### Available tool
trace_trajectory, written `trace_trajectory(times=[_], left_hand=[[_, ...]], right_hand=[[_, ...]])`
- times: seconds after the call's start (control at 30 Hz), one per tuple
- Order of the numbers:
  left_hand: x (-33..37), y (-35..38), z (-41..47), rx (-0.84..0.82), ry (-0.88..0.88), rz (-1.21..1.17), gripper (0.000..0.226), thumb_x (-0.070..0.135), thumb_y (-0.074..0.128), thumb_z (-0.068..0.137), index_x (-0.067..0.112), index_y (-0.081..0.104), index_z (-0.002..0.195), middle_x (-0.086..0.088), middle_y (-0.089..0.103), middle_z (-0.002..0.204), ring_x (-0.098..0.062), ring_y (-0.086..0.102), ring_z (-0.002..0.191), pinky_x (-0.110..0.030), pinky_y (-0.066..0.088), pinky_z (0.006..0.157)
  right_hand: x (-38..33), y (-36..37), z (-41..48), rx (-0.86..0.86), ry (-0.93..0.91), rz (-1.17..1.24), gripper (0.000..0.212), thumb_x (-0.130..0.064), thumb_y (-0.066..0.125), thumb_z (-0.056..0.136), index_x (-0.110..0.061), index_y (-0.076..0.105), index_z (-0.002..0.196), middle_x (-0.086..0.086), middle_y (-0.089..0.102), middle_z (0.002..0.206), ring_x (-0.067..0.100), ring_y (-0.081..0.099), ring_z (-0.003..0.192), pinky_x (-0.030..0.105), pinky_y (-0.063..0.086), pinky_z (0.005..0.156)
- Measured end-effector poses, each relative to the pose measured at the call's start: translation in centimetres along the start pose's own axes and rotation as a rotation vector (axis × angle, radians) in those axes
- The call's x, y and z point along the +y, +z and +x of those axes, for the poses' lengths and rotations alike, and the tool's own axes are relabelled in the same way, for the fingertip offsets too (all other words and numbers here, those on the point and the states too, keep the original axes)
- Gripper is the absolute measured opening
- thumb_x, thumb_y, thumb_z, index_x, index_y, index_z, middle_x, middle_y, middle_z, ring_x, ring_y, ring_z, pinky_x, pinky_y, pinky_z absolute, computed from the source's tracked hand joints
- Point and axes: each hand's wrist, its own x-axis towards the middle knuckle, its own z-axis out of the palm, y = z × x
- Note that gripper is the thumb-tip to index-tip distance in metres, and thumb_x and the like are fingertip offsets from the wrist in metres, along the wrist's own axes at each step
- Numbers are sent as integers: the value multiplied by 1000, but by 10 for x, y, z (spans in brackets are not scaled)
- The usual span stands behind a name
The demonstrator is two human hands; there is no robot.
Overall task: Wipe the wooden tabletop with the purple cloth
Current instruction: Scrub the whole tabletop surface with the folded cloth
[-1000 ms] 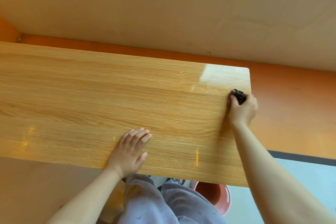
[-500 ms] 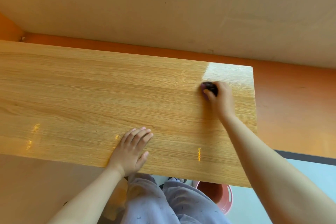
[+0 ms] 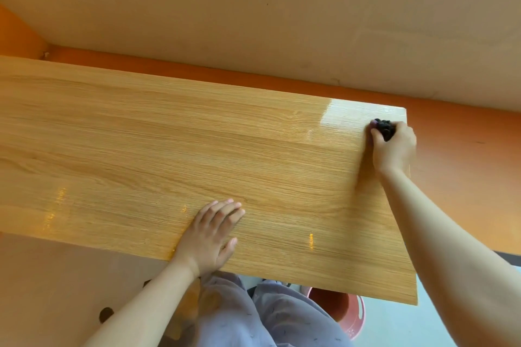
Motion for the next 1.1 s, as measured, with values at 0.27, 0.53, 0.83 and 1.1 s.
trace_trajectory(times=[0.27, 0.53, 0.83, 1.1], left_hand=[[0, 0, 0, -3, 5, 7, 58, 37, 50, 82, 14, 45, 136, -4, 45, 140, -23, 37, 133, -39, 16, 117], [0, 0, 0, 1, 2, -11, 58, 37, 49, 83, 16, 43, 136, -2, 42, 141, -22, 36, 134, -37, 13, 118], [0, 2, 0, 2, 19, 4, 58, 37, 49, 83, 16, 41, 137, -3, 42, 141, -23, 36, 134, -39, 16, 117], [1, 1, 0, -14, 13, 14, 59, 37, 48, 83, 16, 39, 137, -3, 40, 141, -23, 36, 133, -42, 20, 114]], right_hand=[[-75, 49, -25, -357, -384, 88, 26, -27, 64, 86, -10, 59, 104, 7, 57, 105, 22, 47, 102, 23, 29, 77], [-15, 7, 31, -150, -213, 86, 26, -24, 64, 85, -7, 61, 105, 14, 62, 106, 31, 52, 104, 31, 36, 82], [36, -18, 63, 62, 151, 43, 36, -31, 61, 86, -9, 59, 114, 15, 62, 118, 32, 54, 111, 35, 40, 93], [10, -2, 67, 98, 79, -29, 35, -32, 59, 88, -8, 57, 113, 18, 56, 118, 34, 48, 114, 37, 35, 96]])
